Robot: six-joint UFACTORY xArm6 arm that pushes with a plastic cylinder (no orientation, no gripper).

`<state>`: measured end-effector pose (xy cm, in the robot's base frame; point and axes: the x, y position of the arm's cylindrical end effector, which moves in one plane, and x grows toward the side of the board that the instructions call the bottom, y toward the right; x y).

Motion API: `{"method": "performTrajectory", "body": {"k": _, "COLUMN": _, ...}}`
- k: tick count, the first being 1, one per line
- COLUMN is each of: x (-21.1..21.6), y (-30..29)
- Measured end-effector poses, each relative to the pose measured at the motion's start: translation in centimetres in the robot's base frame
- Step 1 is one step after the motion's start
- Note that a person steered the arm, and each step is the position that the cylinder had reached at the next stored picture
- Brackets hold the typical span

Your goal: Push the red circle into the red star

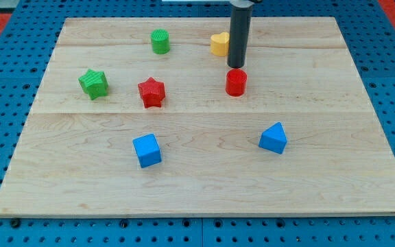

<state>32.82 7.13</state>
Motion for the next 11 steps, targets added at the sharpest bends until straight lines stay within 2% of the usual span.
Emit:
{"method": "performTrajectory", "body": {"k": 1, "x": 0.4, "y": -0.8}}
{"method": "performTrajectory", "body": {"k": 2, "x": 3.5, "y": 0.3}}
{"method": "performTrajectory", "body": {"k": 3, "x": 6.1, "y": -1.6}}
{"method": "performTrajectory", "body": {"k": 4, "x": 6.4, "y": 4.9}}
{"method": "performTrajectory", "body": {"k": 5, "x": 8.8, "y": 7.4}}
{"method": "performTrajectory", "body": {"k": 6, "x": 10.1, "y": 1.5}}
{"method": "performTrajectory", "body": {"k": 7, "x": 8.5, "y": -7.2}}
{"method": "performTrajectory", "body": {"k": 8, "x": 7.8, "y": -7.2}}
{"method": "performTrajectory", "body": {"k": 9, "x": 13.9, "y": -5.5}}
{"method": "performTrajectory", "body": {"k": 10, "x": 15.3, "y": -16.4}}
{"method": "performTrajectory", "body": {"k": 11, "x": 12.1, "y": -24.8}}
